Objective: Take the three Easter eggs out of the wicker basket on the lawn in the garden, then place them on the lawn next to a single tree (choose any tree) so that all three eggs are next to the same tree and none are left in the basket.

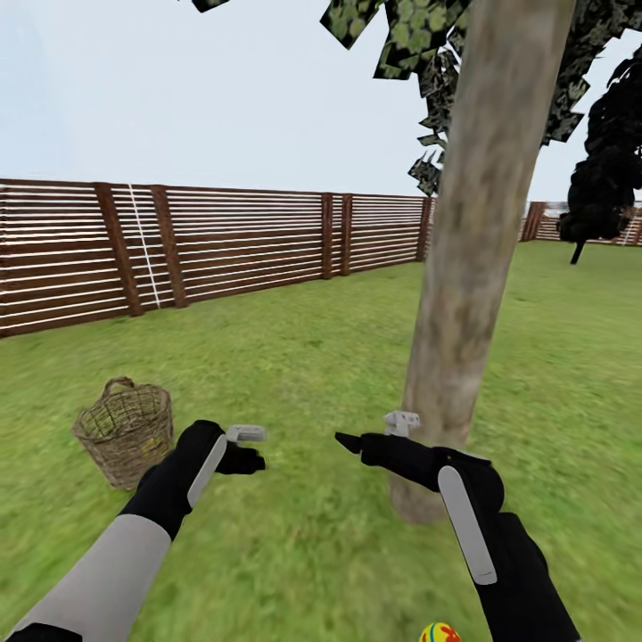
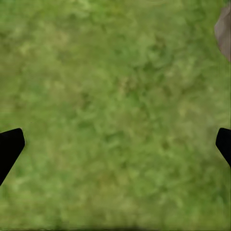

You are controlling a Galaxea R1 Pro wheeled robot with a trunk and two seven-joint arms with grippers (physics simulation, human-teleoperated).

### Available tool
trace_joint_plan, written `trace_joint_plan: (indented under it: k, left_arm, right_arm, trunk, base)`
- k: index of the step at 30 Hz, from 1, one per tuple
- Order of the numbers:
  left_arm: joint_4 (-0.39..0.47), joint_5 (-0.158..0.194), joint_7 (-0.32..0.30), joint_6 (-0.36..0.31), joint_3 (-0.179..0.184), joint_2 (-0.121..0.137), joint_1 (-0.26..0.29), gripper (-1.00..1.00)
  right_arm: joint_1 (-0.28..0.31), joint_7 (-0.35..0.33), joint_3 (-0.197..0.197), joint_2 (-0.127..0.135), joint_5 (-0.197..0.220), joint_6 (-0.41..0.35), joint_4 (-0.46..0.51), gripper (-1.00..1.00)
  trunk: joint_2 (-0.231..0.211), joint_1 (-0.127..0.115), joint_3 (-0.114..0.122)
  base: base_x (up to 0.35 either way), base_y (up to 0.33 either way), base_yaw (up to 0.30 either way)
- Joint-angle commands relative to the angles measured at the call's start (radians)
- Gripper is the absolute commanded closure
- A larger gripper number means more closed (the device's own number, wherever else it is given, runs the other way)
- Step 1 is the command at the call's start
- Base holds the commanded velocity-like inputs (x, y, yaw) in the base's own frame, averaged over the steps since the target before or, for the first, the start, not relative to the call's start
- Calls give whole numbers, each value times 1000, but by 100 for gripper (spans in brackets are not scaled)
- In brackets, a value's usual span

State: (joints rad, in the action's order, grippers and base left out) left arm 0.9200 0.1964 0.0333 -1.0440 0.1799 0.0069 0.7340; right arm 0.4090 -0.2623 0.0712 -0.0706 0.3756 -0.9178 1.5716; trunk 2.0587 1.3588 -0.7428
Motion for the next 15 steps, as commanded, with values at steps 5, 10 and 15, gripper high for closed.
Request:
trace_joint_plan:
  k: [5, 10, 15]
  left_arm:
    - [1, 5, 4, -3, 3, 1, 1, -100]
    - [1, 5, 4, -3, 3, 0, 1, -100]
    - [1, 5, 4, -3, 2, 1, 1, -100]
  right_arm:
    - [1, -7, -2, -1, -7, -4, 1, -100]
    - [1, -7, -2, -1, -7, -4, 1, -100]
    - [1, -7, -1, -2, -7, -4, 0, -100]
  trunk:
    - [-35, -19, 15]
    - [-70, -39, 30]
    - [-105, -58, 46]
  base:
    - [0, 0, 285]
    - [0, 0, 284]
    - [0, 0, 282]
